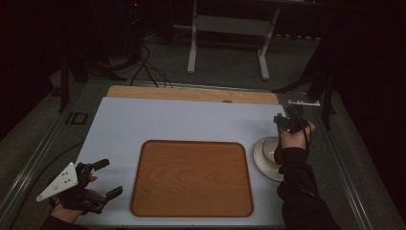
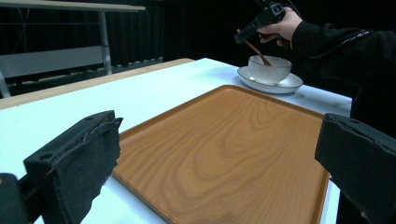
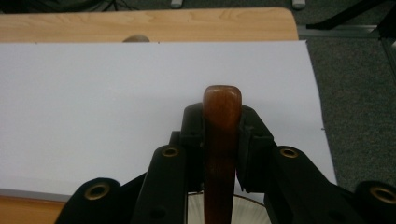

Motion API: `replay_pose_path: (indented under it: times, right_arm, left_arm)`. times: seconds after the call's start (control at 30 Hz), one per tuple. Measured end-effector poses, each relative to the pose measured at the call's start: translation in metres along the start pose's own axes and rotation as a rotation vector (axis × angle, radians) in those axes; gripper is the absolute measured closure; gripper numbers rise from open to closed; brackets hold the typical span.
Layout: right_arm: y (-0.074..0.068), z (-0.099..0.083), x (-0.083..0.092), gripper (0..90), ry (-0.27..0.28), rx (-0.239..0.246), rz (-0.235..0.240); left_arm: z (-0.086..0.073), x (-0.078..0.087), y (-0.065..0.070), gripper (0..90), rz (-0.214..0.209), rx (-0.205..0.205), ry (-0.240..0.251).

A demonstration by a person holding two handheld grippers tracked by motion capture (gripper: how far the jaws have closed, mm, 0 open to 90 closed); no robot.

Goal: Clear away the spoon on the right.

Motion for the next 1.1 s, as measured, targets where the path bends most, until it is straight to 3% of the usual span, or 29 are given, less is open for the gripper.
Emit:
replay_pose_path:
  times: [0.47,1.1]
  right_arm:
    - [-0.008,0.016,0.026,75.4,0.062,-0.005,0.032]
    - [-0.030,0.026,0.057,75.4,0.089,-0.021,0.066]
  left_arm:
    - [0.000,-0.001,0.000,0.1,-0.002,-0.002,-0.003]
    - [0.001,0.000,0.001,0.1,-0.006,-0.004,0.004]
Point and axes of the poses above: each handheld gripper's, and its own axes: x roughly backward along the jaws, z roughly out of its top, y roughly to its right, the point moved 4 cm from there along -x, roughly forward along the jaws, and after that the axes turned 11 degrees about z, right-handed, at the moved point
